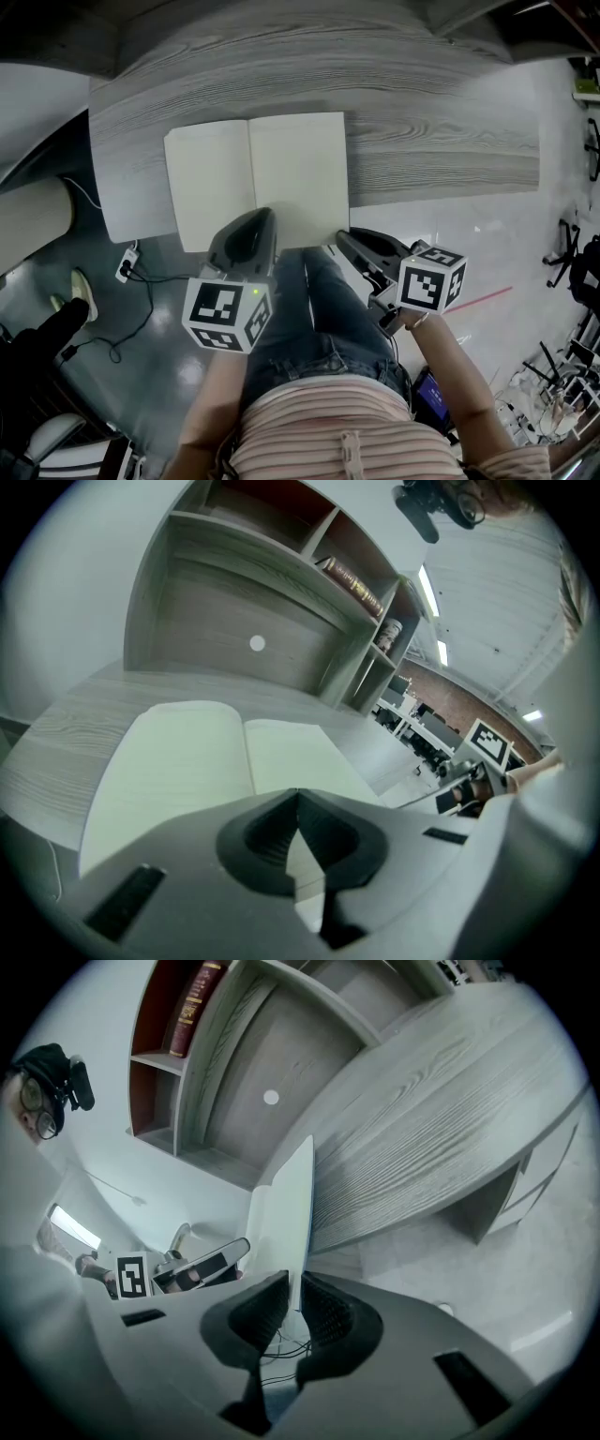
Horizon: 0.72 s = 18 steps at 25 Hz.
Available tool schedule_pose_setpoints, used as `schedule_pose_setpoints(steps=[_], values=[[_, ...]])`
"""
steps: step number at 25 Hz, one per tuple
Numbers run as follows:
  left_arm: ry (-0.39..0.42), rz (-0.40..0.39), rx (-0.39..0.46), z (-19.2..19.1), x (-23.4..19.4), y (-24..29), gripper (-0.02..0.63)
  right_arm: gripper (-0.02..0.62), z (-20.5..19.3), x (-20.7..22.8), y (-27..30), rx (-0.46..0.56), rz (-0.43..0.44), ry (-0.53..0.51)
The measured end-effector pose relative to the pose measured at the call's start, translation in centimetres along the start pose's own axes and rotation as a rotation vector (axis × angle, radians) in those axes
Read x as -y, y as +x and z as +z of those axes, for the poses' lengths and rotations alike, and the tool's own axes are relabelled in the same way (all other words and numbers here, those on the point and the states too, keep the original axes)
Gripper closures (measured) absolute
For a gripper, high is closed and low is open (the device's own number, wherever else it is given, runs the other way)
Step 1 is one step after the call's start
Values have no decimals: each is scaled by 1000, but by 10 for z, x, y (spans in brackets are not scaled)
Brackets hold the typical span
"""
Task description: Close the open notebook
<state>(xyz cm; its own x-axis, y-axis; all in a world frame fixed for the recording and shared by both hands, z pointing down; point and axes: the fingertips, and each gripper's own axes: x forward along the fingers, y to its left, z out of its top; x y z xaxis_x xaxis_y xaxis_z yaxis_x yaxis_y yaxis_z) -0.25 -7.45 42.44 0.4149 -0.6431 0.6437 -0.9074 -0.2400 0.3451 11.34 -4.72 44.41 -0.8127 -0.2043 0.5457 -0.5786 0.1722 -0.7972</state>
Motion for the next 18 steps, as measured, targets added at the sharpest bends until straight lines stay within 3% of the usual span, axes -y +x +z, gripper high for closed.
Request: schedule_pose_setpoints(steps=[18], values=[[-45,87,26,-20,-27,-39,594,560,0,-56,-9,27,32,-107]])
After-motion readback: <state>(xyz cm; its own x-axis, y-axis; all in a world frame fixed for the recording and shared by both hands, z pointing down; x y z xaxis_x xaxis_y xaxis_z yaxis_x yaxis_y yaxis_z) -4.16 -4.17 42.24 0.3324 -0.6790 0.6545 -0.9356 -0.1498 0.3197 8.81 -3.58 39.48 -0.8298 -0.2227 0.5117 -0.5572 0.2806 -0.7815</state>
